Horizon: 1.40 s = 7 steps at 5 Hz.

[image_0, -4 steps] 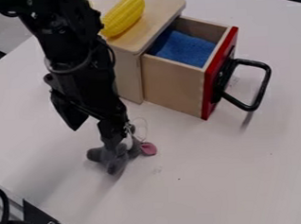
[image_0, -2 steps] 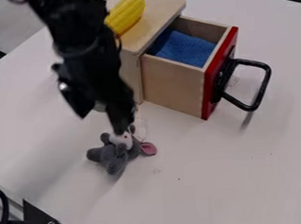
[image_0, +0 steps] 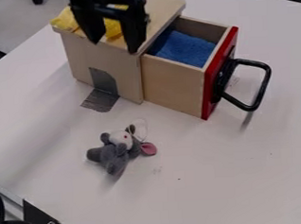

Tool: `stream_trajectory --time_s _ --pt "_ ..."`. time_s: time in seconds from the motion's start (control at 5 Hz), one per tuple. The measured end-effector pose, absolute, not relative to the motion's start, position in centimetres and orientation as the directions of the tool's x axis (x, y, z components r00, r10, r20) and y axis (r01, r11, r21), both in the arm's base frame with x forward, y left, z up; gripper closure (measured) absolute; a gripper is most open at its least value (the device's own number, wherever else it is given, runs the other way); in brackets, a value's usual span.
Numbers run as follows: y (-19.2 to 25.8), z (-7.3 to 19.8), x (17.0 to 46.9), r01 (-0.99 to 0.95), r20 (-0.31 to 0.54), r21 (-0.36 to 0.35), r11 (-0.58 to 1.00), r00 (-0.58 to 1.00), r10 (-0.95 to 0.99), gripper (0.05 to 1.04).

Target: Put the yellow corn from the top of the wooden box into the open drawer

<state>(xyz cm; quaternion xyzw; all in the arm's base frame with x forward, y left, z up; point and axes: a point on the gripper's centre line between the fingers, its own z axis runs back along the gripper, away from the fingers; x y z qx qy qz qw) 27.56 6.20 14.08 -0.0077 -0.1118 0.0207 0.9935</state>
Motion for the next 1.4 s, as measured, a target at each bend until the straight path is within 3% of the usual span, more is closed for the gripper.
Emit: stream_trajectory --time_s 0.2,0.4,0.8,1.0,1.2,1.4 --pt "7.1 15.2 30.6 -0.068 0.242 -0.016 0.998 0.968 0.070 0.083" --pt "8.6 14.5 33.3 -0.100 0.230 0.023 0.995 0.969 0.092 0.083" --pt "9.6 10.7 35.2 -0.118 0.141 0.080 0.990 0.984 0.106 0.132" --pt "9.3 10.5 35.4 -0.109 0.139 0.069 0.992 0.985 0.099 0.385" --pt "8.6 10.6 35.0 -0.108 0.151 0.037 0.993 0.983 0.101 0.460" --pt "5.9 10.7 35.1 -0.067 0.126 0.013 0.998 0.990 0.065 0.460"
